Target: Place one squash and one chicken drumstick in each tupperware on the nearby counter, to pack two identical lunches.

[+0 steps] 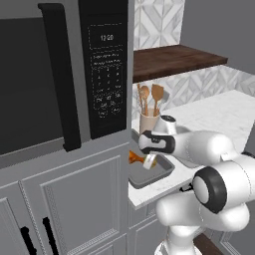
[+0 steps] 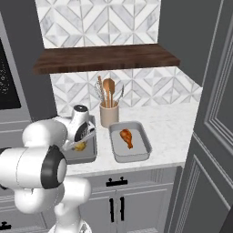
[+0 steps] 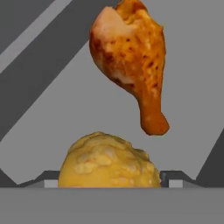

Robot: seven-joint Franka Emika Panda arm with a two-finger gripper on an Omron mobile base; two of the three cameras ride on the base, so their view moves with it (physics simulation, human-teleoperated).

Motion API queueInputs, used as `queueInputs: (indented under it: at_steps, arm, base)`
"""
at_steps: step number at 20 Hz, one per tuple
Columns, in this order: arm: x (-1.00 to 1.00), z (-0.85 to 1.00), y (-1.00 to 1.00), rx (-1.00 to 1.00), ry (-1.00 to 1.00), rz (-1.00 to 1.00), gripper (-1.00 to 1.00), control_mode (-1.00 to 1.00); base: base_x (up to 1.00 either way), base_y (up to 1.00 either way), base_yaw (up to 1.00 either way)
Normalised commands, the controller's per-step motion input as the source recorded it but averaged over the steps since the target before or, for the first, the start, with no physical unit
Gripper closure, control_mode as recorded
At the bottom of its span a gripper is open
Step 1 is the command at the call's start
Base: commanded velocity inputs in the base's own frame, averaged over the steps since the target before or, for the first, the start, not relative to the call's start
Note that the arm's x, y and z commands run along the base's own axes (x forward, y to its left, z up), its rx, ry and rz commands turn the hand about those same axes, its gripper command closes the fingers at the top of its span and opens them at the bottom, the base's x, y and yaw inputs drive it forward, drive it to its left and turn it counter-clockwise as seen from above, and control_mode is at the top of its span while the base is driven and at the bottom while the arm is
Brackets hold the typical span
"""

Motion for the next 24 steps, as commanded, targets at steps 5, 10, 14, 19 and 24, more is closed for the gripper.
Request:
queueInputs:
  at_steps: [5,10,14,19,24]
  arm:
    - [-0.03,-0.12,0.02,0.0,0.0,0.0,1.0,-1.0]
    - [0.0,-0.08,0.05,0.0,0.0,0.0,1.0,-1.0]
    - [0.0,-0.05,0.01,0.0,0.0,0.0,1.0,-1.0]
    - [0.07,-0.15,0.13,0.0,0.0,0.0,-1.0,-1.0]
    - [0.01,0.01,0.01,0.0,0.0,0.0,-1.0,-1.0]
  base:
    - [0.0,0.0,0.0]
    - [0.0,0.0,0.0]
    - [0.0,0.0,0.0]
    - [0.0,0.0,0.0]
    - [0.0,0.0,0.0]
